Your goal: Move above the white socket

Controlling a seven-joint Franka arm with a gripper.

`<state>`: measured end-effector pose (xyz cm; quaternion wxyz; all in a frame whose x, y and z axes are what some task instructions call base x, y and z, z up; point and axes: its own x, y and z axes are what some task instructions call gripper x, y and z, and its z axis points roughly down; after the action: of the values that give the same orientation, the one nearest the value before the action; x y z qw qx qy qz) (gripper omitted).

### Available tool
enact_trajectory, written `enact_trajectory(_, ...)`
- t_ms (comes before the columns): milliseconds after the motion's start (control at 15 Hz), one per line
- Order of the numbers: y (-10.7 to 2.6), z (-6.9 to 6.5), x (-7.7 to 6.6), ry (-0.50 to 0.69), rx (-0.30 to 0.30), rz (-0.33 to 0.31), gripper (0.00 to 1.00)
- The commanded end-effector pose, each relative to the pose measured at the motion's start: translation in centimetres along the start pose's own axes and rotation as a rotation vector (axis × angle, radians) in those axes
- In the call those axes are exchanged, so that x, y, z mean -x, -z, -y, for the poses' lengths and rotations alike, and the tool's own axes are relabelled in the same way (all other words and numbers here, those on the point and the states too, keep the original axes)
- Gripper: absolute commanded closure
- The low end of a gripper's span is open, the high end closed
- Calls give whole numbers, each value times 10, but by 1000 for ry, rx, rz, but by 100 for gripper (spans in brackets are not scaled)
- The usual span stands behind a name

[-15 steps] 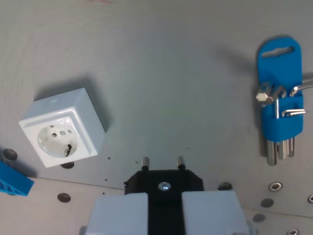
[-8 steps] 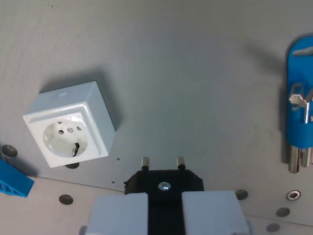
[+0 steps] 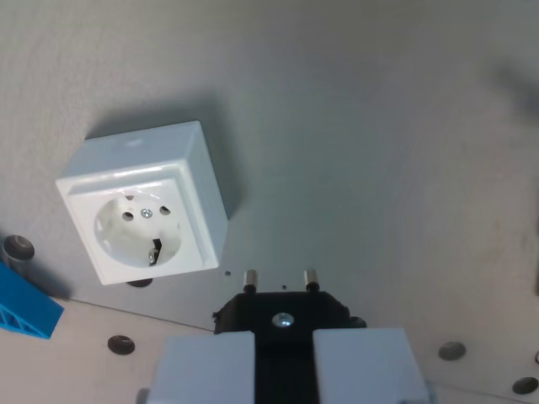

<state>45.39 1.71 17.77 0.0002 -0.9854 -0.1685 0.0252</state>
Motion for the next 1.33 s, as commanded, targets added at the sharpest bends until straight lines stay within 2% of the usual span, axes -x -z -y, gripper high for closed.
enact_trajectory(67, -7, 12, 14, 96, 44, -148, 100)
enact_trajectory(533, -33, 35, 23, 129, 41, -131, 100)
enact_trajectory(1333, -65, 58, 28, 148, 37, -115, 100)
